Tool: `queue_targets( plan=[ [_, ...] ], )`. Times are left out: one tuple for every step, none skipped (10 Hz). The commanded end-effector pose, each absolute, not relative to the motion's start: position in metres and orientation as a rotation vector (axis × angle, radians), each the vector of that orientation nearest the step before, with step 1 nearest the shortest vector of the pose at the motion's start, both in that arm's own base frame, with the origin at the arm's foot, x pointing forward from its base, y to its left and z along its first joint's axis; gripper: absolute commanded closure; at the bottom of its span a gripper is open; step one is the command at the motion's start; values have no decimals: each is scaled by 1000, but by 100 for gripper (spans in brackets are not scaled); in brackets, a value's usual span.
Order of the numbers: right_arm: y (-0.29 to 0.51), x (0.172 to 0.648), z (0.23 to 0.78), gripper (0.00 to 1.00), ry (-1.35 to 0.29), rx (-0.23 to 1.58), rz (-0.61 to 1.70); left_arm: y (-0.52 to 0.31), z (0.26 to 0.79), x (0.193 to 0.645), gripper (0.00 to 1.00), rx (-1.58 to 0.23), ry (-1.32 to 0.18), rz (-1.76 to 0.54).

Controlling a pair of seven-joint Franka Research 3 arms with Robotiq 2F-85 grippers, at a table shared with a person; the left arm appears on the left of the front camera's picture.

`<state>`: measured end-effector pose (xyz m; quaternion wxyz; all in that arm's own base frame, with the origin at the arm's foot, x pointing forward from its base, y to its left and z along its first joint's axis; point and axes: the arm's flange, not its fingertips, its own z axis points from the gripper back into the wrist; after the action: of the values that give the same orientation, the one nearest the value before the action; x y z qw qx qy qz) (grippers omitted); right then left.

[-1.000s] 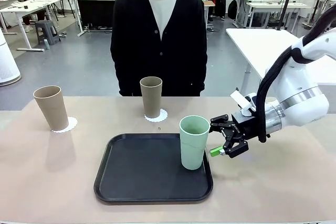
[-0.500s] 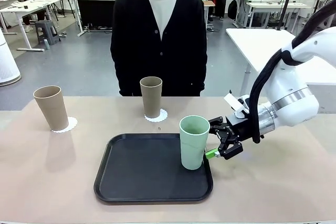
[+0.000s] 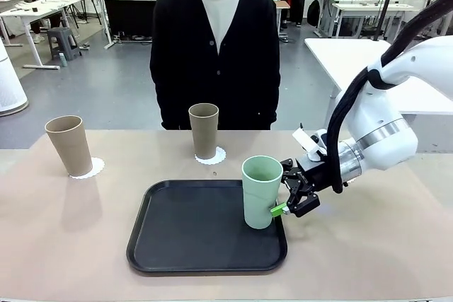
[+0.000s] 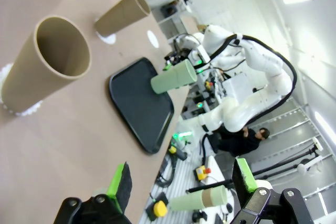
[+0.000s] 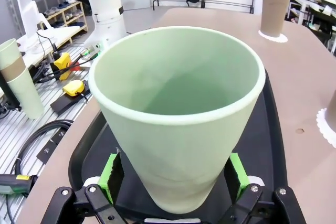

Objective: Place coasters on the table and set cups on them.
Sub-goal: Take one Reusable plastic cup from the Flat Tray and place it on a coaster set by the human.

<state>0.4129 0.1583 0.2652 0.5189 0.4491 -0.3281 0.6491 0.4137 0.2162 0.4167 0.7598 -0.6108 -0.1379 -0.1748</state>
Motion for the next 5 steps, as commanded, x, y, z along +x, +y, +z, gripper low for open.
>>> queue_targets(
  plan=[
    [173,416,260,0,-806,1065,1541,217,418,412,0,-1329,-305,-376],
    [177,416,259,0,-806,1073,1546,217,418,412,0,-1329,-305,-376],
    [180,417,258,0,-811,1084,1554,217,418,412,0,-1329,-305,-376],
    [183,416,257,0,-810,1107,1574,217,418,412,0,-1329,-305,-376],
    [183,417,256,0,-820,1143,1584,217,418,412,0,-1329,-305,-376]
  ],
)
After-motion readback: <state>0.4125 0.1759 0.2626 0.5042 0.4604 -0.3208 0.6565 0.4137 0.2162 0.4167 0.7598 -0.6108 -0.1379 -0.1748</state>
